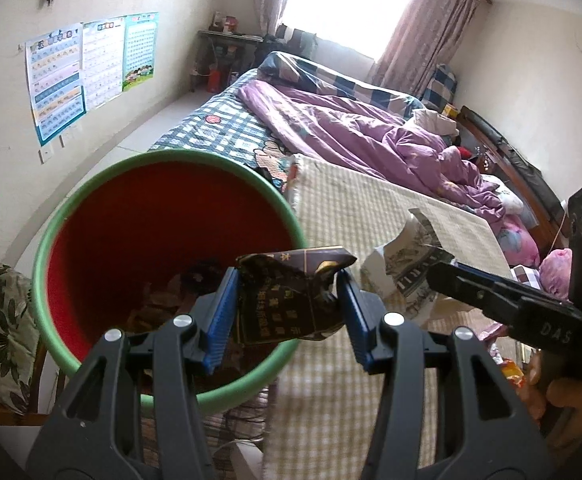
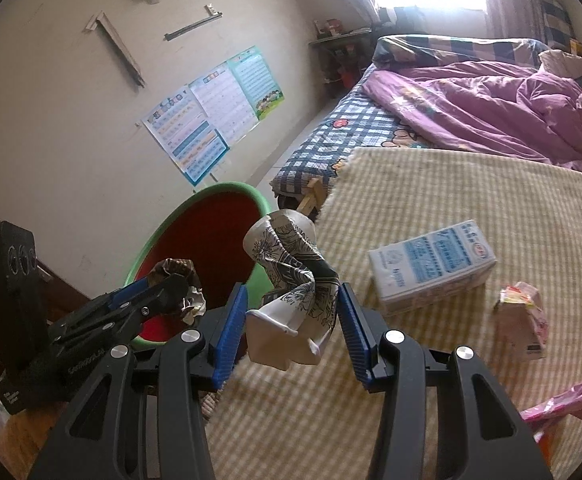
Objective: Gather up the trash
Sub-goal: 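Carry the brown wrapper and printed paper over the bucket, then open both grippers over the bucket to drop the items, then return both grippers to the trash on the mat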
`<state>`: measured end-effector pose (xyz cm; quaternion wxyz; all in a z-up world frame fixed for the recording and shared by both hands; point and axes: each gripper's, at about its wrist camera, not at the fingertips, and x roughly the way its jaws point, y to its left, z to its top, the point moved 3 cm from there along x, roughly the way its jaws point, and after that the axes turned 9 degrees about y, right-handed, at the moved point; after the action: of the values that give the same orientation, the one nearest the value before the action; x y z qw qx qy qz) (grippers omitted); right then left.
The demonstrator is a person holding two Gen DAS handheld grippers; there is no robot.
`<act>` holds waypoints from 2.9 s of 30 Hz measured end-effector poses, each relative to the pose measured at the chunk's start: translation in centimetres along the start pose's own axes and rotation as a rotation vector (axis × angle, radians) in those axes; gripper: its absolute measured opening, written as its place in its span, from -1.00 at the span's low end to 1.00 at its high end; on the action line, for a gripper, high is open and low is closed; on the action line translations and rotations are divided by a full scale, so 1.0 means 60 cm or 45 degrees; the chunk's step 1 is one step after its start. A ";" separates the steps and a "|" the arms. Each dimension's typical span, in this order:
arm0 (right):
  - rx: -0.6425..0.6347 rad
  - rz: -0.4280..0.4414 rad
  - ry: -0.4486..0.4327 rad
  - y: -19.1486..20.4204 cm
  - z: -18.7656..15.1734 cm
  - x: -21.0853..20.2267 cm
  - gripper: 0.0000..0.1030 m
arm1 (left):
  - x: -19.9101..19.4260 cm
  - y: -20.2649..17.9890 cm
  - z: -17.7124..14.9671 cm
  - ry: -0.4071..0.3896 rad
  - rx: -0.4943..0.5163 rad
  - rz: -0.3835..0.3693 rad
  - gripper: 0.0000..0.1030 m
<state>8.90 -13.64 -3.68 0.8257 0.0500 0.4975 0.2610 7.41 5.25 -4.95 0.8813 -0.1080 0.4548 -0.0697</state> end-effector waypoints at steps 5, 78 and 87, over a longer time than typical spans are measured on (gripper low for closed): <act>-0.033 -0.007 0.001 0.021 0.005 0.014 -0.12 | -0.002 0.024 0.004 -0.004 -0.012 0.019 -0.08; 0.243 -0.164 0.367 -0.264 -0.260 -0.141 0.16 | 0.087 -0.198 -0.035 0.142 0.148 -0.137 0.40; 0.111 -0.058 0.408 -0.264 -0.273 -0.143 -0.15 | 0.134 -0.328 -0.057 0.284 0.370 -0.317 0.40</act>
<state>-2.11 -34.29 -10.46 0.7387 0.0321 0.6345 0.2249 8.73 -16.01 -8.20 0.8163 -0.0268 0.5179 -0.2544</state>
